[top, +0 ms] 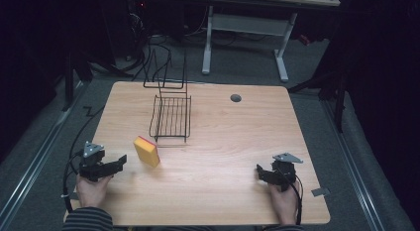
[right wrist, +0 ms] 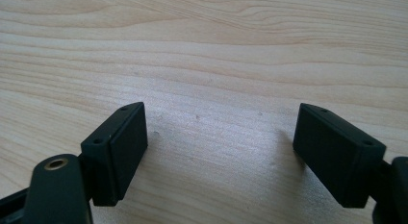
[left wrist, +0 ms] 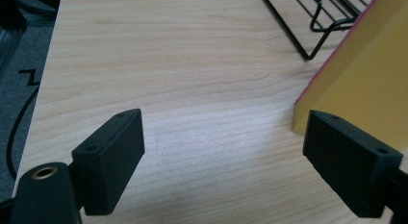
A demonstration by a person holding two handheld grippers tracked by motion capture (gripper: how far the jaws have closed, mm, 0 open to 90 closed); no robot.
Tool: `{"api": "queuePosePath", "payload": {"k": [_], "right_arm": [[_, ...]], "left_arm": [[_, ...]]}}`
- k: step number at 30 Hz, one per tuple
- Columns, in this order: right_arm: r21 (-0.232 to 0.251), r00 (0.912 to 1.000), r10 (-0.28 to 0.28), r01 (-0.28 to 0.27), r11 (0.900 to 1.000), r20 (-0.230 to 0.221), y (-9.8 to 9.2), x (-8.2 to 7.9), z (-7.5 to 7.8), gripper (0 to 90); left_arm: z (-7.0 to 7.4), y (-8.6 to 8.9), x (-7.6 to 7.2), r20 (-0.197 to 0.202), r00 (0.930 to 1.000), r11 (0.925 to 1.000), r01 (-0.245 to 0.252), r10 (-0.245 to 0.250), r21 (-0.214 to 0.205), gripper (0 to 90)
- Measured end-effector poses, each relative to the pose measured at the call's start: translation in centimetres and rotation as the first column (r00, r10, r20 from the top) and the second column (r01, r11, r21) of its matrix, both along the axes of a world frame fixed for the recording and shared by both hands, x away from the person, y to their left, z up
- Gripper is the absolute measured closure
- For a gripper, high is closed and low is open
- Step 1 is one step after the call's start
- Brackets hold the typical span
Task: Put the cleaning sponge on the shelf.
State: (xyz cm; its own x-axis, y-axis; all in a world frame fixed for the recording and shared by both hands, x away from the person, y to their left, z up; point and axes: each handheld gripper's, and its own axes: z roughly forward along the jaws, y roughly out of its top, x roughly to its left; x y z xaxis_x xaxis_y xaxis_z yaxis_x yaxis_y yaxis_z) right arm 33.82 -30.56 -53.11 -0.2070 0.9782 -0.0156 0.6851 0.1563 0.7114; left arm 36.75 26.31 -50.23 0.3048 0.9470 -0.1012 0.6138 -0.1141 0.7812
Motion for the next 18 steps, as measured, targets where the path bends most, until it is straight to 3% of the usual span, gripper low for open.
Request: {"api": "queuePosePath", "payload": {"k": [12, 18], "right_arm": [[0.0, 1.0, 0.0, 0.0, 1.0, 0.0, 0.0, 0.0, 0.0, 19.6], [-0.001, 1.0, 0.0, 0.0, 1.0, 0.0, 0.0, 0.0, 0.0, 19.6]], "left_arm": [[2.0, -1.4, -1.0, 0.075, 0.9951, 0.9979, 0.065, -0.064, -0.001, 14.0], [2.4, -1.9, -1.3, 0.094, 0.9914, 0.9957, 0.092, -0.091, -0.005, 12.6]]}}
